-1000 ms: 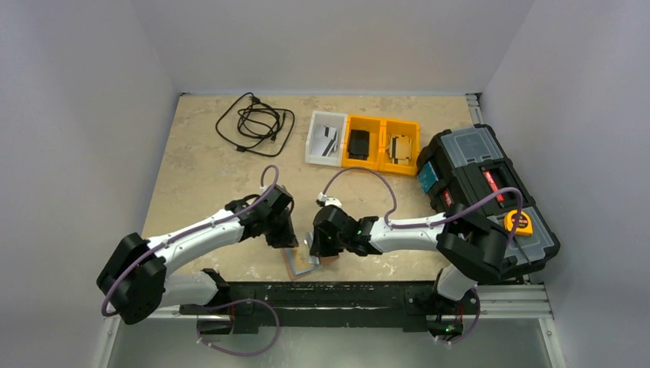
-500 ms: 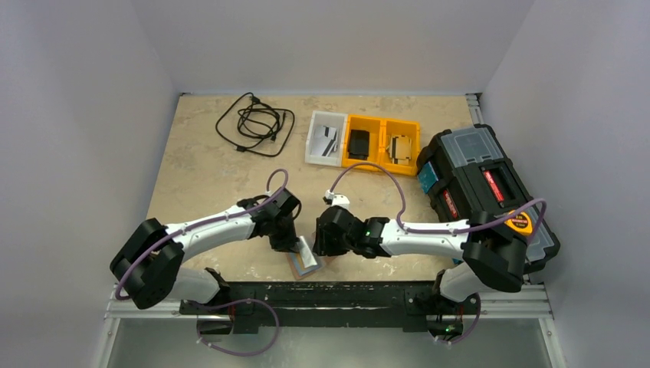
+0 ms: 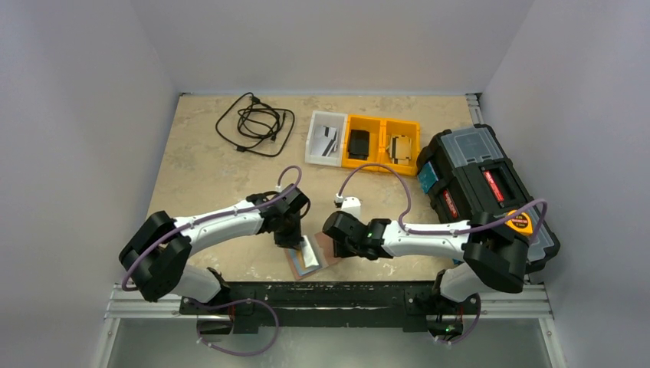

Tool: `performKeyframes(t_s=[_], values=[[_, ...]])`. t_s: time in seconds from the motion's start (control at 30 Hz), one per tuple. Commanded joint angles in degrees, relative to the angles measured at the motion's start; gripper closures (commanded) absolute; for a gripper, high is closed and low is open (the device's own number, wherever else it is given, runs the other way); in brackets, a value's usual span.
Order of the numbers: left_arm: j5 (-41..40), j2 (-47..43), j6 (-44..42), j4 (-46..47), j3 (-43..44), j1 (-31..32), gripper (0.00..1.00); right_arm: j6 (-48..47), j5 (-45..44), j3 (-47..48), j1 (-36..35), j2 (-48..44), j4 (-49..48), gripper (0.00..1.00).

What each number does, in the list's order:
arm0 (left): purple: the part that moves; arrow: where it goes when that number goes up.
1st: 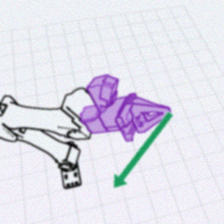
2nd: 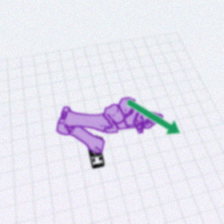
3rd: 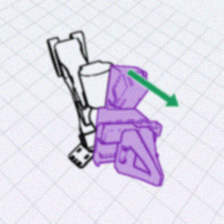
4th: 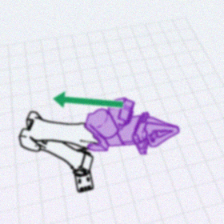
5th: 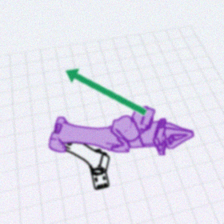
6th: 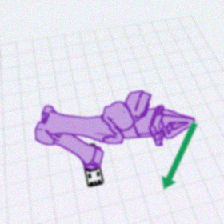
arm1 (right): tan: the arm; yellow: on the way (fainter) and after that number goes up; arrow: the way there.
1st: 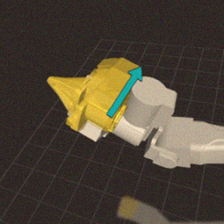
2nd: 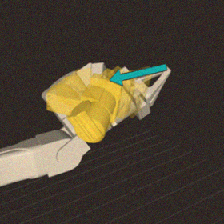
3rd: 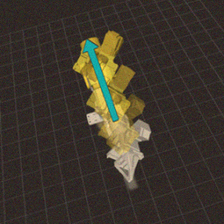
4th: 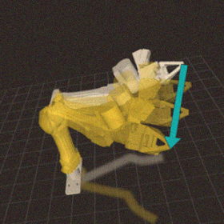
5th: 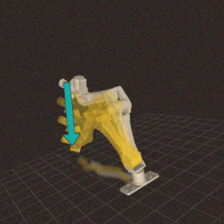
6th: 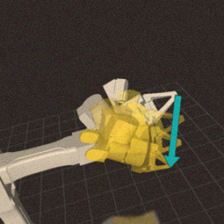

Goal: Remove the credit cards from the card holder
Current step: Open the card holder at the center of the board.

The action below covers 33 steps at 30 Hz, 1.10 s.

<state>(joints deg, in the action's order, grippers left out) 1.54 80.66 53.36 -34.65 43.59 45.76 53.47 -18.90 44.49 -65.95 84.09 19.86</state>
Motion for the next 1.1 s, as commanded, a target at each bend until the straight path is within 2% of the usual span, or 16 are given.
performKeyframes(t_s=[0.0, 0.2, 0.4, 0.57, 0.8, 1.07], values=[[-0.02, 1.45, -2.19, 0.11, 3.85, 1.92, 0.94, -0.51, 0.21, -1.10, -1.04, 1.50, -2.70, 0.73], [2.10, 1.27, -1.45, 1.60, 5.36, 3.32, 0.93, 1.76, 2.22, -0.52, -4.29, 3.28, -4.87, 0.77], [7.68, 4.31, 2.02, 8.27, 4.27, 4.28, 0.92, 3.40, 3.78, -1.95, -4.80, 2.07, -8.55, 0.77], [8.88, 7.55, 4.96, 11.46, 3.17, 4.47, 0.90, 5.53, 1.19, -3.72, -4.80, -4.12, -6.70, 0.76], [8.74, 11.55, 4.93, 12.31, 2.93, 4.43, 0.89, 5.55, -1.31, -5.25, -4.89, -13.27, -4.91, 0.76], [8.03, 10.11, 4.27, 11.38, 2.42, 4.43, 0.88, 4.37, 2.53, -4.80, -4.89, -8.57, -11.07, 0.78]])
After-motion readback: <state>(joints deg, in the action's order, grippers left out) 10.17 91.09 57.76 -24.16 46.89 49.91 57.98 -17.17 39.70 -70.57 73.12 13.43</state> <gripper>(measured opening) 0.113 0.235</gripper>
